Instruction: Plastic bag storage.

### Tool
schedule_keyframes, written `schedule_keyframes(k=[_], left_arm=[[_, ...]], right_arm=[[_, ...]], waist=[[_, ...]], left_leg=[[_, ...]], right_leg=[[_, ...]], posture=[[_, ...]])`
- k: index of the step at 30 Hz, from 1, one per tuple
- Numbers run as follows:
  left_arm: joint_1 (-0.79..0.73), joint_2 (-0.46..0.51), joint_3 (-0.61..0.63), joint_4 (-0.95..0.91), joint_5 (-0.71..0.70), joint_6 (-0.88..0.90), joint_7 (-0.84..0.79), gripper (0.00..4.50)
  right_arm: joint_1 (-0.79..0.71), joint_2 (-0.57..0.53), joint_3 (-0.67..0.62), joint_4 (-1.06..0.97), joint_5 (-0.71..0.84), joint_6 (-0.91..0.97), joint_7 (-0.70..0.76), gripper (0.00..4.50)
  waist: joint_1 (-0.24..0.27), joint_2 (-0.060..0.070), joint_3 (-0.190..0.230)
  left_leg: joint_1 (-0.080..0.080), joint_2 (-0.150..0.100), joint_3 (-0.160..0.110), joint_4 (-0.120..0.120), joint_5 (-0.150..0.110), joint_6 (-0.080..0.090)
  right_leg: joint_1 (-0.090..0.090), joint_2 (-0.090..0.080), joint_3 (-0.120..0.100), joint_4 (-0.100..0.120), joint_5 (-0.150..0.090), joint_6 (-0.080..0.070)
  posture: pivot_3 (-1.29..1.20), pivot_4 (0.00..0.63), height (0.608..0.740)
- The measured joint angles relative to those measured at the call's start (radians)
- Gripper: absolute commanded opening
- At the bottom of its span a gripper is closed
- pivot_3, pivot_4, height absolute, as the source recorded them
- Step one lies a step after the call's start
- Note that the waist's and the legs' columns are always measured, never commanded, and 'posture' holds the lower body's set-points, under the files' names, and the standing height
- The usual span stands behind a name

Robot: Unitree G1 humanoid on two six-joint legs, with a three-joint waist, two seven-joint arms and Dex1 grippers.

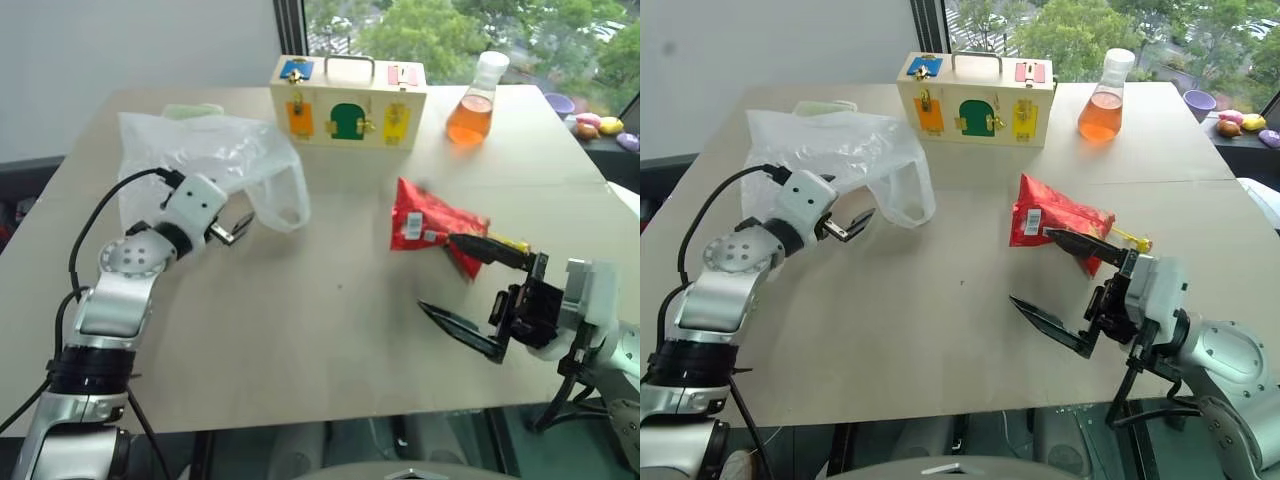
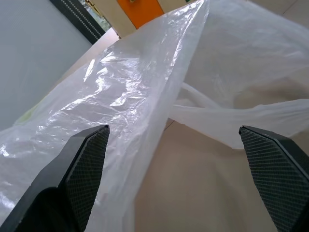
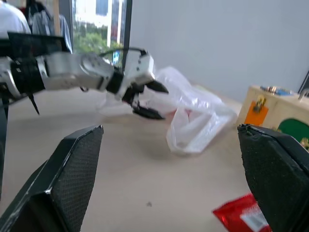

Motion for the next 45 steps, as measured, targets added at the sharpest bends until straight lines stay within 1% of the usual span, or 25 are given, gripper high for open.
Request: schedule_keyframes(k=[4, 7, 8, 10, 13, 16, 17, 18, 20, 21, 22, 23, 24, 25, 26, 27, 30, 32, 35, 38, 40, 41, 42, 45], left_arm=[[-0.069, -0.002, -0.013, 0.088, 0.061, -0.046, 0.009, 4.46], [-0.124, -0.001, -0.051, 0.166, 0.120, -0.081, 0.016, 4.46], [-0.141, -0.001, -0.073, 0.199, 0.150, -0.098, 0.021, 4.24], [-0.159, -0.009, -0.095, 0.243, 0.190, -0.116, 0.039, 3.69], [-0.188, -0.036, -0.105, 0.280, 0.209, -0.117, 0.057, 2.33], [-0.190, -0.052, -0.076, 0.278, 0.169, -0.115, 0.038, 0.82], [-0.190, -0.058, -0.056, 0.269, 0.134, -0.103, 0.019, 0.37], [-0.189, -0.063, -0.036, 0.254, 0.102, -0.085, 0.000, 0.02], [-0.183, -0.068, 0.010, 0.201, 0.018, -0.017, -0.057, 0.02], [-0.175, -0.071, 0.038, 0.158, -0.043, 0.047, -0.095, 0.02], [-0.171, -0.076, 0.060, 0.117, -0.102, 0.112, -0.125, 0.02], [-0.167, -0.084, 0.089, 0.059, -0.180, 0.216, -0.156, 0.02], [-0.166, -0.087, 0.099, 0.031, -0.220, 0.271, -0.170, 0.02], [-0.163, -0.097, 0.121, -0.016, -0.282, 0.365, -0.181, 0.02], [-0.163, -0.103, 0.125, -0.039, -0.304, 0.401, -0.181, 0.02], [-0.164, -0.117, 0.138, -0.083, -0.349, 0.478, -0.173, 0.02], [-0.197, -0.186, 0.182, -0.188, -0.477, 0.685, -0.107, 0.02], [-0.232, -0.211, 0.204, -0.223, -0.532, 0.788, -0.065, 0.02], [-0.275, -0.225, 0.224, -0.269, -0.591, 0.903, -0.012, 0.02], [-0.279, -0.226, 0.232, -0.276, -0.614, 0.960, 0.015, 0.02], [-0.279, -0.233, 0.237, -0.281, -0.631, 0.985, 0.029, 0.02], [-0.279, -0.239, 0.241, -0.289, -0.644, 0.999, 0.039, 0.00], [-0.279, -0.244, 0.240, -0.295, -0.652, 1.006, 0.041, 0.00], [-0.280, -0.252, 0.239, -0.305, -0.680, 1.022, 0.053, 0.00]], right_arm=[[-0.055, 0.012, 0.026, -0.015, 0.021, 0.004, -0.033, 4.50], [-0.090, 0.012, 0.044, -0.015, 0.021, 0.018, -0.064, 4.50], [-0.094, 0.012, 0.054, -0.015, 0.020, 0.021, -0.071, 4.50], [-0.092, 0.012, 0.062, -0.014, 0.016, 0.026, -0.081, 4.50], [-0.087, 0.011, 0.069, -0.014, 0.005, 0.030, -0.092, 4.50], [-0.065, 0.009, 0.073, -0.014, -0.020, 0.033, -0.104, 4.50], [-0.059, 0.009, 0.073, -0.014, -0.028, 0.035, -0.109, 4.50], [-0.056, 0.009, 0.074, -0.013, -0.034, 0.037, -0.111, 4.50], [-0.051, 0.009, 0.075, -0.013, -0.046, 0.040, -0.116, 4.50], [-0.048, 0.007, 0.075, -0.010, -0.059, 0.043, -0.122, 4.50], [-0.047, 0.002, 0.075, -0.005, -0.071, 0.045, -0.130, 4.50], [-0.046, -0.004, 0.074, 0.008, -0.098, 0.048, -0.140, 4.50], [-0.046, -0.008, 0.075, 0.019, -0.114, 0.050, -0.148, 4.50], [-0.046, -0.015, 0.074, 0.031, -0.145, 0.068, -0.167, 4.50], [-0.045, -0.023, 0.074, 0.040, -0.156, 0.081, -0.177, 4.50], [-0.045, -0.041, 0.074, 0.057, -0.187, 0.106, -0.195, 4.50], [-0.055, -0.095, 0.080, 0.140, -0.296, 0.154, -0.231, 4.50], [-0.086, -0.134, 0.112, 0.193, -0.399, 0.152, -0.253, 4.50], [-0.140, -0.143, 0.173, 0.283, -0.547, 0.139, -0.291, 4.50], [-0.187, -0.138, 0.231, 0.375, -0.637, 0.123, -0.305, 4.50], [-0.219, -0.119, 0.259, 0.437, -0.671, 0.114, -0.305, 4.50], [-0.246, -0.100, 0.280, 0.486, -0.688, 0.101, -0.303, 3.98], [-0.270, -0.082, 0.294, 0.525, -0.696, 0.094, -0.301, 3.59], [-0.327, -0.036, 0.299, 0.597, -0.699, 0.082, -0.292, 2.13]], waist=[[0.000, 0.000, 0.000], [0.002, 0.000, 0.000], [0.002, 0.000, 0.000], [0.001, 0.000, 0.000], [0.002, -0.001, 0.000], [0.001, -0.001, 0.000], [0.000, 0.000, 0.000], [-0.001, 0.000, 0.000], [-0.001, 0.000, 0.000], [-0.001, -0.001, 0.000], [-0.001, 0.000, 0.000], [-0.001, -0.001, 0.000], [0.000, -0.001, 0.000], [0.000, -0.001, 0.000], [0.000, -0.001, 0.000], [0.000, -0.001, 0.000], [0.000, -0.001, 0.000], [-0.002, -0.001, 0.000], [-0.009, -0.001, 0.000], [-0.011, -0.001, 0.000], [-0.010, -0.001, 0.000], [-0.009, -0.001, 0.000], [-0.009, -0.001, 0.001], [-0.007, -0.001, 0.001]], left_leg=[[0.000, 0.000, 0.000, 0.000, 0.000, 0.000], [0.000, 0.000, 0.000, 0.000, 0.000, 0.000], [0.000, 0.000, 0.000, 0.000, 0.000, 0.000], [-0.001, 0.000, 0.000, 0.000, 0.000, 0.000], [-0.002, -0.001, -0.001, 0.000, 0.000, 0.000], [-0.002, -0.001, -0.001, 0.000, 0.000, 0.000], [-0.002, 0.000, -0.001, 0.000, 0.000, 0.000], [-0.002, 0.000, -0.001, 0.000, 0.000, 0.000], [-0.002, 0.000, -0.001, 0.000, 0.000, 0.000], [-0.002, 0.000, -0.001, 0.000, 0.000, 0.000], [-0.001, 0.000, -0.001, 0.000, 0.000, 0.000], [-0.002, 0.000, -0.001, 0.001, 0.000, 0.000], [-0.002, -0.001, -0.001, 0.001, 0.000, 0.000], [-0.001, -0.001, -0.001, 0.001, 0.000, 0.000], [-0.001, -0.001, -0.001, 0.001, 0.000, 0.000], [-0.002, -0.001, -0.001, 0.001, 0.000, 0.000], [-0.002, -0.001, -0.001, 0.002, 0.000, 0.000], [-0.001, -0.001, -0.001, 0.002, 0.000, 0.000], [0.000, -0.001, -0.001, 0.001, 0.000, 0.000], [0.000, -0.001, -0.001, 0.001, 0.000, 0.000], [0.000, -0.001, -0.001, 0.001, 0.000, 0.000], [0.000, -0.001, -0.001, 0.001, 0.000, 0.000], [0.000, -0.002, 0.000, 0.001, 0.000, 0.000], [0.000, -0.002, -0.001, 0.001, 0.000, 0.000]], right_leg=[[0.000, 0.000, 0.000, 0.000, 0.001, 0.001], [0.000, 0.000, 0.000, 0.000, 0.001, 0.001], [0.000, 0.000, 0.000, 0.000, 0.001, 0.000], [0.000, 0.000, 0.000, 0.000, 0.001, 0.000], [0.000, 0.000, 0.000, 0.000, 0.001, 0.000], [-0.001, 0.000, 0.000, 0.000, 0.001, 0.000], [-0.001, 0.000, 0.000, 0.001, 0.001, 0.000], [-0.001, 0.000, 0.000, 0.001, 0.001, 0.000], [-0.001, 0.000, 0.000, 0.001, 0.001, 0.000], [-0.001, 0.000, 0.000, 0.001, 0.001, 0.000], [-0.001, 0.000, 0.000, 0.001, 0.001, 0.000], [-0.001, 0.000, 0.000, 0.001, 0.001, 0.000], [-0.001, 0.000, 0.000, 0.002, 0.001, 0.001], [-0.001, 0.000, 0.000, 0.002, 0.001, 0.001], [-0.001, 0.000, 0.000, 0.002, 0.001, 0.001], [-0.001, 0.000, 0.000, 0.002, 0.001, 0.001], [-0.001, 0.000, 0.000, 0.002, 0.001, 0.001], [-0.001, 0.000, 0.000, 0.003, 0.001, 0.001], [-0.001, 0.000, 0.000, 0.004, 0.001, 0.000], [-0.001, 0.001, 0.001, 0.004, 0.001, 0.000], [-0.001, 0.000, 0.001, 0.004, 0.001, 0.000], [-0.001, 0.000, 0.001, 0.004, 0.001, 0.000], [-0.001, 0.000, 0.001, 0.004, 0.001, 0.000], [-0.001, 0.000, 0.001, 0.004, 0.001, 0.000]], posture=[[0.00, 0.150, 0.740], [0.00, 0.150, 0.740], [0.00, 0.150, 0.740], [0.00, 0.150, 0.740], [0.00, 0.150, 0.740], [0.00, 0.150, 0.740], [0.00, 0.150, 0.740], [0.00, 0.150, 0.740], [0.00, 0.150, 0.740], [0.00, 0.150, 0.740], [0.00, 0.150, 0.740], [0.00, 0.150, 0.740], [0.00, 0.150, 0.740], [0.00, 0.150, 0.740], [0.00, 0.150, 0.740], [0.00, 0.150, 0.740], [0.00, 0.150, 0.740], [0.00, 0.150, 0.740], [0.00, 0.150, 0.740], [0.00, 0.150, 0.740], [0.00, 0.150, 0.740], [0.00, 0.150, 0.740], [0.00, 0.150, 0.740], [0.00, 0.150, 0.740]])
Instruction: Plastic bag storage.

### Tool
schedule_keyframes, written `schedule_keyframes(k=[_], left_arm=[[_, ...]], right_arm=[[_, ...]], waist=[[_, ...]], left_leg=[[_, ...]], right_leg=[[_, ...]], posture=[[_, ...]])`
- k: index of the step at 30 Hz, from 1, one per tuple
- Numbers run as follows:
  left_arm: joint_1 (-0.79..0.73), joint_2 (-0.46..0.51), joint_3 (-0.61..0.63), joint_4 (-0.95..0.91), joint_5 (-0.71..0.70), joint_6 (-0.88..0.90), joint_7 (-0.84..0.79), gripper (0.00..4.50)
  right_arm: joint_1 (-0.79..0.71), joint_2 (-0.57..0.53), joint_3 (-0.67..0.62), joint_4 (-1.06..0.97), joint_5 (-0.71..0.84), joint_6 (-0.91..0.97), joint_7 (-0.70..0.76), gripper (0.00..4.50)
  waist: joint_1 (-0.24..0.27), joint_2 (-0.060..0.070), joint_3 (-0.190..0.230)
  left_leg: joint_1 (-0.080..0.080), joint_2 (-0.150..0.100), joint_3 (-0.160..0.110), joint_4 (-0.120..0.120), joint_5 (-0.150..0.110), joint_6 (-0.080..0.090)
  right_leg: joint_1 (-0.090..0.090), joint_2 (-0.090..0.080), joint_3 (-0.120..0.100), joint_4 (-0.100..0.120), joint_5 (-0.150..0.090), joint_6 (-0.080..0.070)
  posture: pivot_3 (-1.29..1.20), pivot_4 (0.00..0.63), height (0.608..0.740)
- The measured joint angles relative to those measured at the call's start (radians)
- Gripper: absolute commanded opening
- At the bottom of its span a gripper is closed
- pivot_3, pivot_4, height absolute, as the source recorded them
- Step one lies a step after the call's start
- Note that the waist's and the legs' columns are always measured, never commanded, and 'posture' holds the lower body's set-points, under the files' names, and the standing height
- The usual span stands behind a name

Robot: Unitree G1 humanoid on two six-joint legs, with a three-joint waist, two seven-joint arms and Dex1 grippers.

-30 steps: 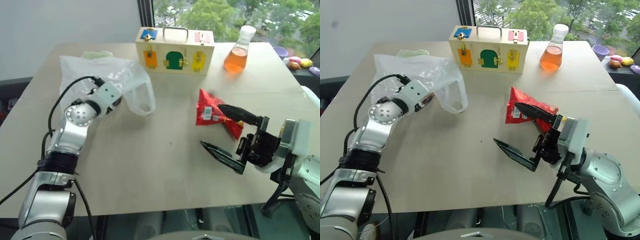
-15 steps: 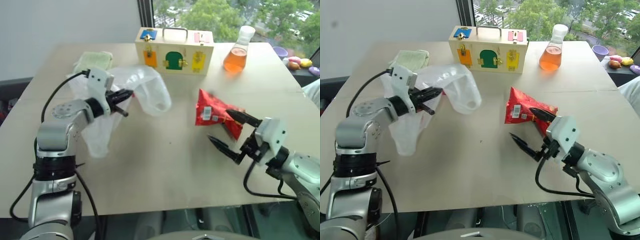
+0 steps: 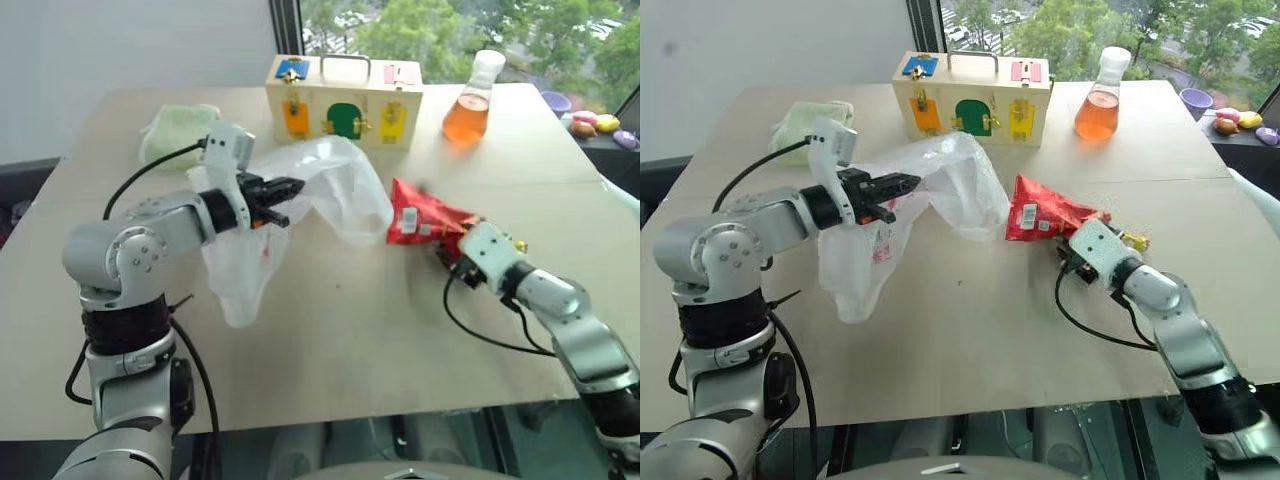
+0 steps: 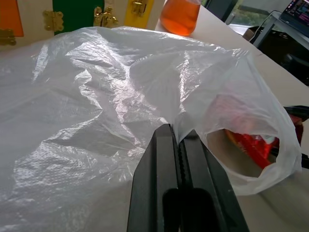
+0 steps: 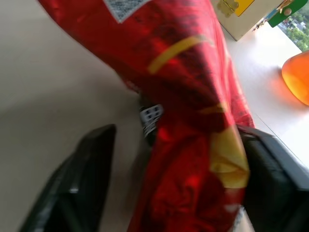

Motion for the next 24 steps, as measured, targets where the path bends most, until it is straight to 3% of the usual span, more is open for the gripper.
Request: schedule_keyframes(k=[2, 3, 4, 10, 16, 19, 24], left_arm=[[0.000, 0.002, 0.000, 0.000, -0.005, 0.001, 0.002, 0.00], [0.000, 0.013, -0.001, 0.000, -0.005, 0.000, 0.000, 0.00], [-0.001, 0.021, -0.003, 0.001, -0.002, -0.008, -0.003, 0.00], [-0.072, 0.060, -0.022, 0.062, 0.034, -0.070, -0.006, 0.00], [-0.172, 0.046, 0.051, 0.178, -0.050, -0.007, -0.016, 0.00], [-0.229, 0.052, 0.070, 0.252, -0.058, 0.002, -0.016, 0.00], [-0.286, 0.044, 0.046, 0.320, -0.029, -0.007, 0.009, 0.00]], right_arm=[[-0.008, 0.000, -0.003, 0.008, -0.001, -0.007, 0.010, 1.20], [-0.006, 0.000, -0.007, 0.009, -0.001, -0.011, 0.014, 0.38], [-0.004, 0.000, -0.011, 0.007, 0.000, -0.016, 0.018, 0.09], [0.098, -0.026, -0.117, -0.138, 0.046, 0.040, 0.041, 0.01], [0.158, -0.061, -0.230, -0.270, 0.095, 0.120, 0.065, 0.01], [0.168, -0.071, -0.313, -0.349, 0.196, 0.164, 0.116, 0.01], [0.271, -0.163, -0.578, -0.560, 0.539, 0.282, 0.287, 0.01]], waist=[[0.002, 0.000, 0.000], [0.002, 0.000, 0.000], [0.003, 0.000, 0.000], [0.009, 0.000, 0.000], [0.002, 0.000, 0.000], [0.003, 0.000, 0.000], [0.010, 0.000, 0.000]], left_leg=[[0.000, 0.000, -0.001, 0.000, 0.000, 0.000], [-0.001, 0.000, -0.001, 0.000, 0.000, 0.000], [-0.001, 0.000, 0.000, 0.000, 0.000, 0.000], [-0.001, -0.001, -0.001, 0.000, 0.000, 0.000], [-0.001, -0.001, -0.001, 0.000, 0.000, 0.000], [-0.001, -0.001, -0.001, 0.000, 0.000, 0.000], [-0.002, -0.001, -0.003, 0.000, 0.000, 0.000]], right_leg=[[0.000, 0.000, -0.001, 0.000, 0.000, 0.000], [0.000, 0.000, 0.000, 0.000, 0.000, 0.000], [0.000, 0.000, 0.000, -0.001, 0.000, 0.000], [0.000, -0.001, -0.001, -0.001, 0.000, 0.000], [0.000, 0.000, -0.001, 0.000, 0.000, 0.000], [0.000, 0.000, -0.001, 0.000, 0.000, 0.000], [0.001, -0.001, -0.002, -0.003, 0.000, 0.000]], posture=[[0.00, 0.150, 0.740], [0.00, 0.150, 0.740], [0.00, 0.150, 0.740], [0.00, 0.150, 0.740], [0.00, 0.150, 0.740], [0.00, 0.150, 0.740], [0.00, 0.150, 0.740]])
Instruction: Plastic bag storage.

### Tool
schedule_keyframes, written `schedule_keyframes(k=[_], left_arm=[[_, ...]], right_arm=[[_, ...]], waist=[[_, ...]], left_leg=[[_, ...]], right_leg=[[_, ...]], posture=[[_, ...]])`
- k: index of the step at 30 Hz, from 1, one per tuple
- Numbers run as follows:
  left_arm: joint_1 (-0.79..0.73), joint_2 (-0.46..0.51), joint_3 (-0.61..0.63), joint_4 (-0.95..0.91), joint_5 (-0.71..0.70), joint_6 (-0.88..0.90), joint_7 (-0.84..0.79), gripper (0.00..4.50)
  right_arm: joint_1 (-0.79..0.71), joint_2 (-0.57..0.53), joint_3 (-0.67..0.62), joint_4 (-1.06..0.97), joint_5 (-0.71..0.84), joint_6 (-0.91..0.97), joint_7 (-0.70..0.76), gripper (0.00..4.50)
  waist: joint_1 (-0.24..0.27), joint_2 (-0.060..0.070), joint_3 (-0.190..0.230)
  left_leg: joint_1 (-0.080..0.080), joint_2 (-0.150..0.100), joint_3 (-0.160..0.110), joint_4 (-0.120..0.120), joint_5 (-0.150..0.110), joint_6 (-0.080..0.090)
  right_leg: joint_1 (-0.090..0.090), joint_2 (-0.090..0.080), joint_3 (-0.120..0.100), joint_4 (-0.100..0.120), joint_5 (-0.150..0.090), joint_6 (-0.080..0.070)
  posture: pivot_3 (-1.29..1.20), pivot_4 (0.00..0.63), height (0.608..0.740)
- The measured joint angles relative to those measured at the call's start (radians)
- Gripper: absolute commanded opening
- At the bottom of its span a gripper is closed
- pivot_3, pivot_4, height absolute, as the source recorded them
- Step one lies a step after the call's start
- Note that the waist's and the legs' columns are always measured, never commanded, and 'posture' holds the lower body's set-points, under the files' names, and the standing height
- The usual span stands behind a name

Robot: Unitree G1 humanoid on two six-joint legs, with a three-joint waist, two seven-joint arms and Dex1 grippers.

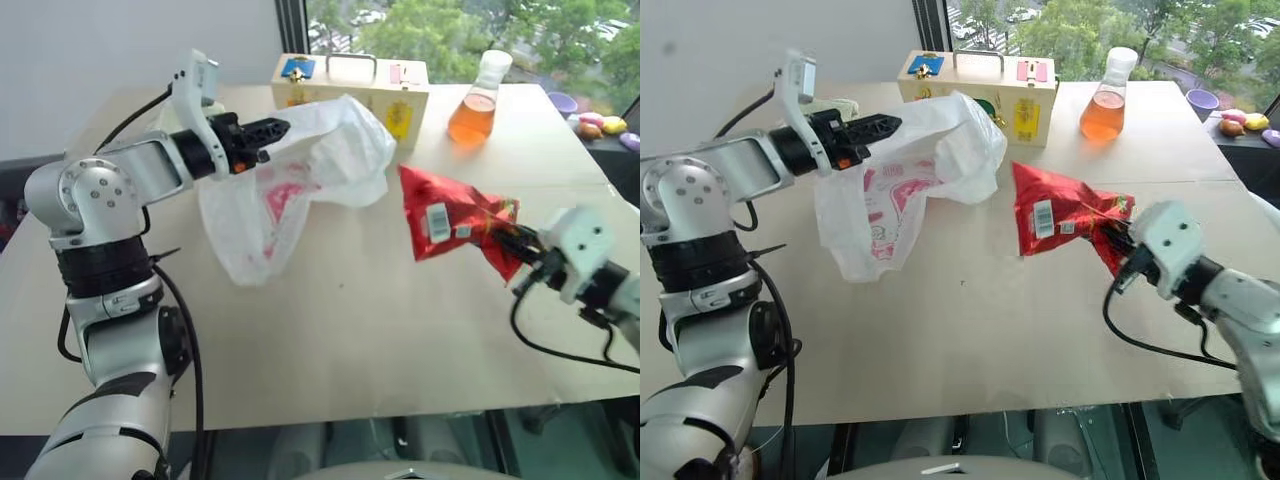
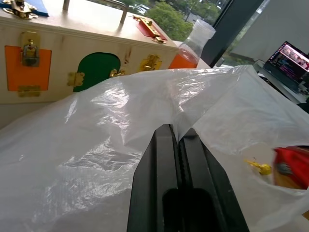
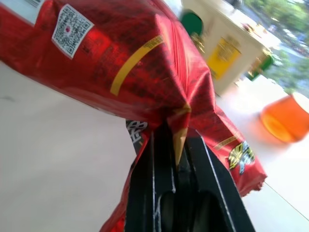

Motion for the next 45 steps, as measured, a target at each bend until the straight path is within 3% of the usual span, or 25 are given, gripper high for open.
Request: schedule_keyframes(k=[5, 8, 10, 11, 13, 16, 19, 23, 31, 45], left_arm=[[-0.014, -0.025, -0.045, 0.040, 0.029, -0.010, 0.020, 0.00], [-0.026, -0.026, -0.051, 0.043, 0.031, -0.011, 0.019, 0.00], [-0.040, -0.028, -0.050, 0.043, 0.026, -0.006, 0.016, 0.00], [-0.052, -0.034, -0.050, 0.041, 0.021, 0.007, 0.011, 0.00], [-0.062, -0.034, -0.047, 0.038, 0.002, 0.023, 0.003, 0.00], [-0.060, -0.021, -0.039, 0.022, -0.025, 0.078, -0.005, 0.00], [-0.056, 0.004, -0.015, -0.008, -0.047, 0.133, -0.005, 0.00], [-0.054, -0.005, 0.001, -0.040, -0.072, 0.202, 0.005, 0.00], [-0.047, -0.040, 0.021, -0.070, -0.079, 0.243, 0.047, 0.00], [0.025, -0.006, -0.019, -0.170, -0.050, 0.207, 0.045, 0.00]], right_arm=[[0.003, -0.106, -0.180, -0.040, 0.227, 0.076, 0.064, 0.01], [-0.114, -0.168, -0.136, -0.023, 0.245, 0.080, 0.045, 0.01], [-0.315, -0.156, 0.038, 0.001, 0.219, 0.076, 0.011, 0.01], [-0.435, -0.132, 0.197, 0.023, 0.155, 0.063, -0.009, 0.01], [-0.527, -0.084, 0.404, 0.091, 0.023, 0.027, -0.028, 0.01], [-0.568, -0.003, 0.630, 0.271, -0.172, -0.049, -0.048, 0.01], [-0.589, 0.016, 0.726, 0.376, -0.295, -0.103, -0.042, 0.01], [-0.666, 0.074, 0.775, 0.421, -0.371, -0.166, -0.012, 0.01], [-0.741, 0.173, 0.838, 0.443, -0.382, -0.211, 0.116, 0.01], [-0.766, 0.267, 0.808, 0.443, -0.312, -0.246, 0.209, 0.01]], waist=[[-0.006, -0.001, 0.001], [-0.012, -0.001, 0.001], [-0.024, -0.002, 0.001], [-0.031, -0.002, 0.001], [-0.031, -0.002, 0.001], [-0.029, -0.002, 0.001], [-0.023, -0.002, 0.001], [-0.026, -0.002, 0.001], [-0.026, -0.002, 0.001], [-0.029, -0.002, 0.001]], left_leg=[[0.001, 0.000, 0.002, 0.000, 0.000, 0.000], [0.003, 0.001, 0.002, 0.000, 0.000, 0.000], [0.003, 0.001, 0.002, 0.000, 0.000, 0.000], [0.004, 0.001, 0.002, 0.000, 0.001, -0.001], [0.003, 0.001, 0.001, 0.000, 0.001, -0.002], [-0.001, -0.001, 0.001, 0.000, 0.001, -0.002], [-0.018, -0.004, 0.001, 0.005, 0.004, -0.007], [-0.030, -0.004, 0.000, 0.009, 0.004, -0.007], [-0.029, -0.004, -0.003, 0.013, 0.005, -0.008], [-0.028, -0.004, -0.005, 0.014, 0.006, -0.010]], right_leg=[[0.000, 0.000, 0.001, 0.000, 0.000, 0.000], [0.000, 0.001, 0.002, 0.002, 0.000, 0.000], [0.000, 0.001, 0.002, 0.003, 0.000, 0.001], [0.000, 0.001, 0.002, 0.005, -0.001, 0.002], [-0.001, 0.001, 0.001, 0.006, 0.000, 0.000], [-0.006, -0.001, 0.002, 0.007, 0.000, 0.000], [-0.023, -0.004, 0.002, 0.013, 0.000, 0.000], [-0.035, -0.004, 0.001, 0.015, 0.000, 0.000], [-0.033, -0.003, 0.000, 0.020, 0.001, 0.000], [-0.033, -0.003, -0.001, 0.024, 0.001, -0.001]], posture=[[0.00, 0.150, 0.740], [0.00, 0.150, 0.740], [0.00, 0.150, 0.740], [0.00, 0.150, 0.740], [0.00, 0.150, 0.740], [0.00, 0.150, 0.740], [0.00, 0.150, 0.740], [0.00, 0.150, 0.740], [0.00, 0.150, 0.740], [0.00, 0.150, 0.740]])
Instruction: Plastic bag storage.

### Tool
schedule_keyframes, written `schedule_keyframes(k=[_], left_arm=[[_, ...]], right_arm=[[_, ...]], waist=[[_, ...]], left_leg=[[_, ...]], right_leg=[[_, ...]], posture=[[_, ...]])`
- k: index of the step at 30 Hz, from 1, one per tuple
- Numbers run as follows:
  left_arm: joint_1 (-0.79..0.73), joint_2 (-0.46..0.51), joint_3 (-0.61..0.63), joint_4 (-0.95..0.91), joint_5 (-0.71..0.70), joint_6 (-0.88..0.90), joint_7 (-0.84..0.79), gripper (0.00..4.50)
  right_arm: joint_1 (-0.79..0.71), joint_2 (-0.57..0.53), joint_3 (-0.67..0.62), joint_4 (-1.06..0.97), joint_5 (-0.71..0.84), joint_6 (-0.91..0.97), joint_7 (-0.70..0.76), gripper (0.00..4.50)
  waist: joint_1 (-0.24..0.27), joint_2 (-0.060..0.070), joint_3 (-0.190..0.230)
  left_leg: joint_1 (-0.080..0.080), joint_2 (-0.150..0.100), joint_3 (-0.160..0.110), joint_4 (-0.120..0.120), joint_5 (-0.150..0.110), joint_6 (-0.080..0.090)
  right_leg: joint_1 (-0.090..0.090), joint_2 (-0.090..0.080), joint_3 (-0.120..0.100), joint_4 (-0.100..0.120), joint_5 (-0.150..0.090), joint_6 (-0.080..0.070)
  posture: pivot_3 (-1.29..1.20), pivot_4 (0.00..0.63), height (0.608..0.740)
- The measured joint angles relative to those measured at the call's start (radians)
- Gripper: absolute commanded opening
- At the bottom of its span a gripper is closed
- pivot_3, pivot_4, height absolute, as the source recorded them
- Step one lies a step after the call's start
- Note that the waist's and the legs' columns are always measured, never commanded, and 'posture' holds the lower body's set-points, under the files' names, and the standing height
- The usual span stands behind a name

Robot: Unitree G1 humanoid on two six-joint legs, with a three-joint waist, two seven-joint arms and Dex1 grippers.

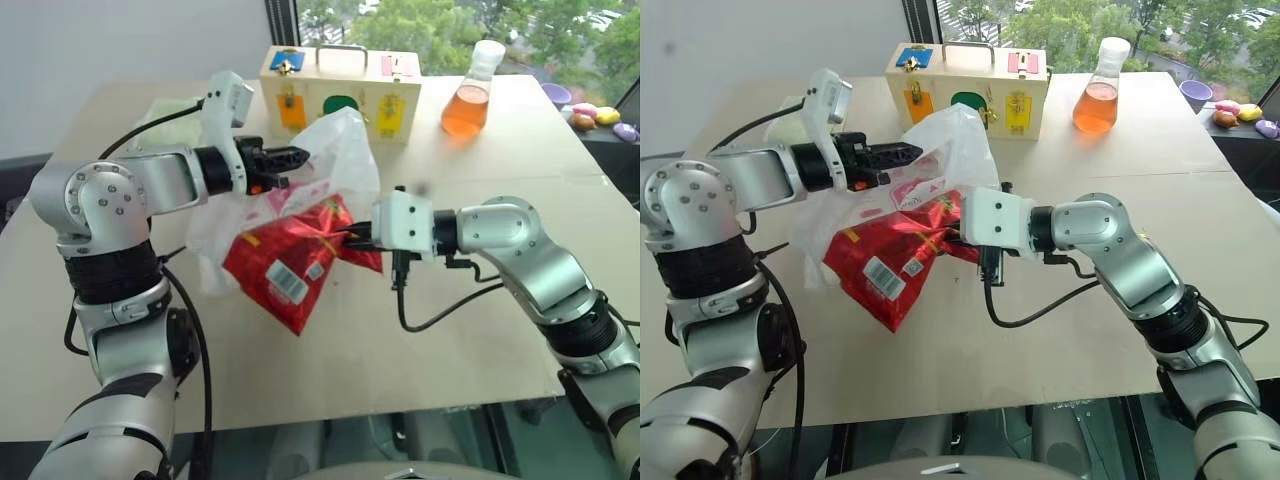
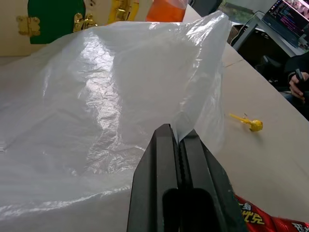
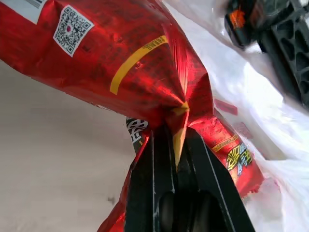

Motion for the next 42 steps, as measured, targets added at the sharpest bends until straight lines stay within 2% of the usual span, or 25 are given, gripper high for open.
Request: schedule_keyframes(k=[7, 11, 14, 18, 24, 31, 35, 39, 42], left_arm=[[0.017, 0.002, -0.002, -0.021, -0.001, 0.000, 0.000, 0.00], [0.020, 0.001, 0.035, -0.055, -0.055, 0.056, -0.018, 0.00], [0.030, 0.020, 0.057, -0.085, -0.092, 0.086, -0.035, 0.00], [0.039, 0.030, 0.091, -0.096, -0.106, 0.116, -0.022, 0.00], [0.039, 0.018, 0.097, -0.091, -0.085, 0.118, 0.022, 0.00], [0.034, -0.003, 0.094, -0.068, -0.073, 0.118, 0.041, 0.00], [0.023, -0.016, 0.089, -0.062, -0.070, 0.119, 0.043, 0.00], [0.003, -0.017, 0.089, -0.053, -0.072, 0.121, 0.036, 0.00], [0.001, -0.013, 0.087, -0.050, -0.083, 0.128, 0.014, 0.00]], right_arm=[[-0.015, 0.053, -0.011, 0.028, 0.009, -0.034, 0.007, 0.01], [-0.006, 0.046, -0.003, 0.120, -0.073, -0.106, -0.013, 0.01], [0.047, -0.006, -0.007, 0.186, -0.122, -0.140, -0.030, 0.01], [0.133, -0.094, -0.095, 0.216, -0.143, -0.142, -0.049, 0.01], [0.259, -0.183, -0.241, 0.061, -0.019, -0.084, -0.003, 0.01], [0.308, -0.193, -0.327, -0.166, 0.250, 0.064, 0.033, 0.01], [0.314, -0.189, -0.349, -0.223, 0.359, 0.121, 0.031, 0.01], [0.291, -0.170, -0.319, -0.212, 0.349, 0.115, 0.022, 0.01], [0.235, -0.137, -0.227, -0.131, 0.241, 0.050, 0.018, 0.01]], waist=[[0.000, 0.000, 0.000], [0.000, 0.000, 0.000], [0.002, 0.000, 0.000], [0.002, 0.000, 0.000], [0.000, 0.000, 0.000], [0.000, 0.000, 0.000], [0.001, 0.000, 0.000], [-0.002, 0.000, 0.000], [-0.004, 0.000, 0.000]], left_leg=[[0.000, 0.000, 0.000, 0.001, 0.000, 0.000], [0.000, 0.000, 0.000, 0.001, 0.000, 0.000], [0.000, 0.000, 0.000, 0.001, 0.000, 0.000], [0.000, 0.000, 0.000, 0.000, 0.000, 0.000], [0.001, 0.000, 0.001, 0.001, -0.001, 0.003], [0.007, 0.000, 0.001, 0.000, -0.002, 0.003], [0.015, 0.000, 0.001, 0.000, -0.002, 0.004], [0.016, 0.000, 0.001, 0.000, -0.002, 0.004], [0.016, 0.001, 0.001, -0.001, -0.002, 0.004]], right_leg=[[0.000, 0.000, 0.000, 0.001, 0.000, 0.000], [0.000, 0.000, 0.000, 0.001, 0.000, 0.000], [0.000, 0.000, 0.000, 0.001, 0.000, 0.000], [0.000, 0.000, 0.000, 0.001, 0.000, 0.000], [0.000, 0.000, 0.001, 0.002, 0.000, 0.000], [0.005, 0.000, 0.002, 0.004, 0.000, 0.000], [0.014, 0.000, 0.001, 0.001, -0.001, 0.000], [0.014, 0.001, 0.001, 0.002, -0.001, 0.000], [0.014, 0.002, 0.002, 0.002, -0.001, 0.000]], posture=[[0.00, 0.150, 0.740], [0.00, 0.150, 0.740], [0.00, 0.150, 0.740], [0.00, 0.150, 0.740], [0.00, 0.150, 0.740], [0.00, 0.150, 0.740], [0.00, 0.150, 0.740], [0.00, 0.150, 0.740], [0.00, 0.150, 0.740]])
